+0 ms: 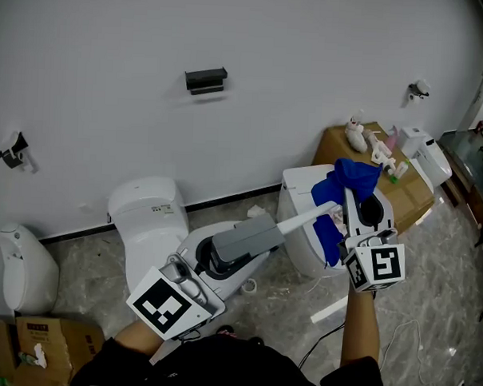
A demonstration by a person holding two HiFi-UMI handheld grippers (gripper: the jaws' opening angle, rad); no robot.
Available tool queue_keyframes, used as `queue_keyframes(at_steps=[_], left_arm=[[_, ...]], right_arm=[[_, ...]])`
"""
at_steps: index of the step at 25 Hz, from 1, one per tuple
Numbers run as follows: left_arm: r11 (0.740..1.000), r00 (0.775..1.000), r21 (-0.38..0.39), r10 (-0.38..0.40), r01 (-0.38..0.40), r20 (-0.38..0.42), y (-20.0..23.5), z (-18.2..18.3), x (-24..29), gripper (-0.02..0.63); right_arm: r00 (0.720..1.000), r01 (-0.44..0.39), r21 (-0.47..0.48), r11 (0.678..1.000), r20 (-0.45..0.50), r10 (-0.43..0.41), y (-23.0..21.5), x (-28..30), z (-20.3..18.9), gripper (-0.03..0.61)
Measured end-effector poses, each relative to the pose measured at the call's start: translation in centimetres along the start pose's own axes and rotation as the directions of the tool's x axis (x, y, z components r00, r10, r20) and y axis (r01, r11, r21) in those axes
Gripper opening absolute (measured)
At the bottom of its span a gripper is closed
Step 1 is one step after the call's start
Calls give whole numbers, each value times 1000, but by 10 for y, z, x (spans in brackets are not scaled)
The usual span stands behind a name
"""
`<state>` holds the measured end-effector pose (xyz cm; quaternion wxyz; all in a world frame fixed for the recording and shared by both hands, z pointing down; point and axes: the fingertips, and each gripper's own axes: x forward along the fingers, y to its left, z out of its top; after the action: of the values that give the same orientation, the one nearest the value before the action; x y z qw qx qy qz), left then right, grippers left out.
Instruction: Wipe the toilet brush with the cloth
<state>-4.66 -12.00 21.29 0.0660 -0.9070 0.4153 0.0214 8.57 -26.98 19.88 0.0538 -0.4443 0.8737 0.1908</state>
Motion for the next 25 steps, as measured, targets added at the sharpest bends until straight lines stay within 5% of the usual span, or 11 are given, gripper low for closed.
queue_keyframes(at_steps=[9,25], left_arm=[[1000,1000,-26,-10,10,-8,4,-6,-1,164],[995,998,-86,-49,52,40,11,-10,1,164]], right_arm=[[1000,-6,-10,1000,-4,6,2,-1,-3,81],[982,-34,24,999,189,28,11,-25,52,83]])
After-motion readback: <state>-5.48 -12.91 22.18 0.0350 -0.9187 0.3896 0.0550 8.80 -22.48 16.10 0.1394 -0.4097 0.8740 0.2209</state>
